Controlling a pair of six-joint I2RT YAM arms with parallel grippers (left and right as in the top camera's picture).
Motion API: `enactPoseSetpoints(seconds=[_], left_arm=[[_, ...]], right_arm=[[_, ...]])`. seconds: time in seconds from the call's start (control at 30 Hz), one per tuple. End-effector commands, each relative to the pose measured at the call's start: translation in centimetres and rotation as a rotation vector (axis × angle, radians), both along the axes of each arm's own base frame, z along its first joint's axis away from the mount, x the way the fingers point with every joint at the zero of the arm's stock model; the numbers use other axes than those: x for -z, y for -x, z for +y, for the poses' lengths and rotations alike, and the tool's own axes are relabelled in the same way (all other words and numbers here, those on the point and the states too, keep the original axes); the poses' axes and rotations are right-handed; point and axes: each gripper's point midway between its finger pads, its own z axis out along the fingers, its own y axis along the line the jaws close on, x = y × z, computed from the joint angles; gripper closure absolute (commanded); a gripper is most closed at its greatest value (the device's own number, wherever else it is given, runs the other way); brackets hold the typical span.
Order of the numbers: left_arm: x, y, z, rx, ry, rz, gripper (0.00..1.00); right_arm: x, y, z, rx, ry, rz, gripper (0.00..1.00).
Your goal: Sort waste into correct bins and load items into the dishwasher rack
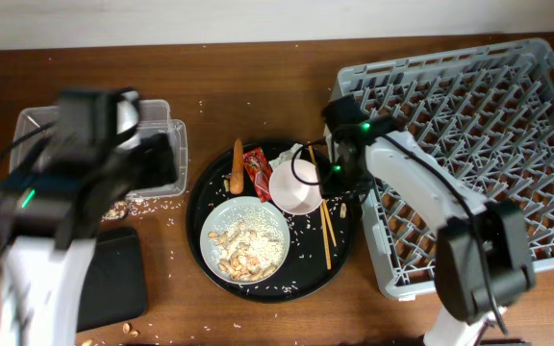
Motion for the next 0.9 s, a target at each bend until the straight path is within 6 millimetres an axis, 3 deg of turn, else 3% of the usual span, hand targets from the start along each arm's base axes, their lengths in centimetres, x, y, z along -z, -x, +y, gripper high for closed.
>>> enactPoseSetpoints(seconds=[0.0, 0.13, 0.33, 0.47, 0.57, 0.63, 0.77, 0.87], left_arm=[[-1.9, 3.3, 3.7, -0.168, -0.033, -0.051, 0.01], [-3.2, 5.8, 4.8, -0.207, -0.060, -0.095, 0.01], [-3.8, 7.4, 5.1, -0.216, -0.068, -0.117, 0.01], [-3.6, 7.5, 5.1, -0.215, -0.068, -0.109, 0.01], [-3.6, 7.6, 5.1, -0.215, -0.068, -0.106, 0.01], [-3.6, 7.6, 5.1, -0.215, -0.068, -0.108, 0.01], [-3.7, 7.4, 5.1, -0.215, -0.067, -0.115, 0.01], [-3.5, 7.7, 5.1, -0.215, -0.069, -0.098, 0.01]], right_arm=[[1.1, -1.1, 0.5, 0.002, 0.007, -0.023, 0.52], [1.4, -1.8, 1.4, -0.002, -0.036, -0.037, 0.67], [1.3, -1.8, 2.2, -0.017, -0.055, -0.044, 0.96], [0.1, -2.4, 1.3, -0.005, -0.016, -0.096, 0.96], [-3.3, -3.2, -0.3, 0.015, 0.053, -0.196, 0.96], [-6.6, -3.7, -1.9, 0.042, 0.113, -0.297, 0.96], [-15.8, -4.0, -7.0, 0.201, 0.273, -0.587, 0.96], [-23.0, -2.9, -12.6, 0.382, 0.477, -0.816, 0.96]])
